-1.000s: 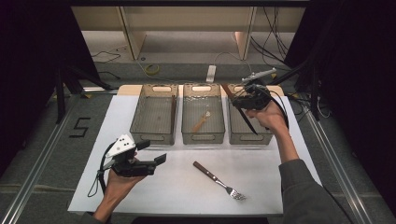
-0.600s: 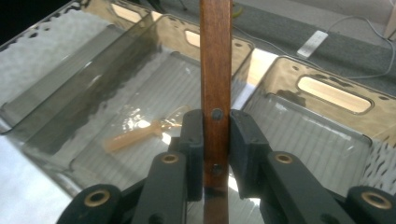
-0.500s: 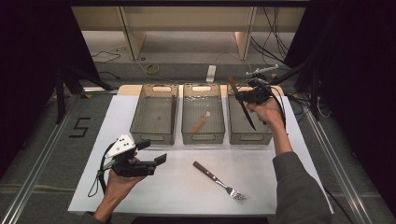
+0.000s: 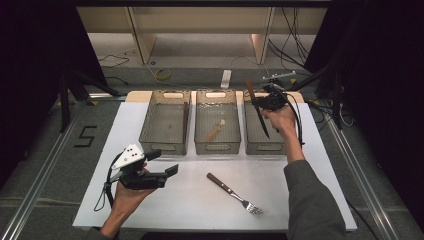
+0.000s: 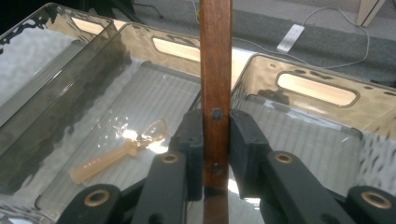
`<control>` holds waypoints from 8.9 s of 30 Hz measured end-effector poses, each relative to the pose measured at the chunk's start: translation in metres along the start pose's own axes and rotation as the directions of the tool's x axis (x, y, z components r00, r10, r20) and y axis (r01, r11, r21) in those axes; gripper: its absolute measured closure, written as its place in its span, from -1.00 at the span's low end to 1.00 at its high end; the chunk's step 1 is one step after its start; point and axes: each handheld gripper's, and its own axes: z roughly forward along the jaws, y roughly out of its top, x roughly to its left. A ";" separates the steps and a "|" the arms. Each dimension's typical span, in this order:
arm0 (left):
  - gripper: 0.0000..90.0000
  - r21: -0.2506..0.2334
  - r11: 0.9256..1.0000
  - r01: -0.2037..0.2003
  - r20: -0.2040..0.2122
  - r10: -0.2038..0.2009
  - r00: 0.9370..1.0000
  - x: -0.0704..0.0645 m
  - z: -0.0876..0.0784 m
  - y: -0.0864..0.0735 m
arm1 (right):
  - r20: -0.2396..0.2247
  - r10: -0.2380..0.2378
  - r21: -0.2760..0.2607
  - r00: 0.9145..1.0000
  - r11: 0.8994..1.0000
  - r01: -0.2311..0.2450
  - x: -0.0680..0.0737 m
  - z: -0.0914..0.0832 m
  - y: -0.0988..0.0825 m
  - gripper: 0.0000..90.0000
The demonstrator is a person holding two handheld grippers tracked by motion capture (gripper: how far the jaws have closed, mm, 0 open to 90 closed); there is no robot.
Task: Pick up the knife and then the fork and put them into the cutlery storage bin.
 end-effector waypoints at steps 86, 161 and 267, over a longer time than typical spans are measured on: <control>-0.65 -0.010 1.000 -0.004 0.006 0.004 1.000 -0.002 -0.001 0.000 | -0.265 -0.247 0.098 0.932 0.955 0.281 0.114 -0.058 -0.085 -0.34; -0.65 -0.012 1.000 -0.011 0.006 0.011 1.000 -0.003 -0.001 0.000 | -0.384 -0.364 0.445 0.849 0.732 0.515 0.159 0.001 -0.152 0.17; -0.65 -0.015 1.000 -0.019 0.000 0.019 1.000 -0.002 -0.002 0.001 | -0.387 -0.397 0.380 0.832 0.753 0.536 0.150 -0.011 -0.138 0.72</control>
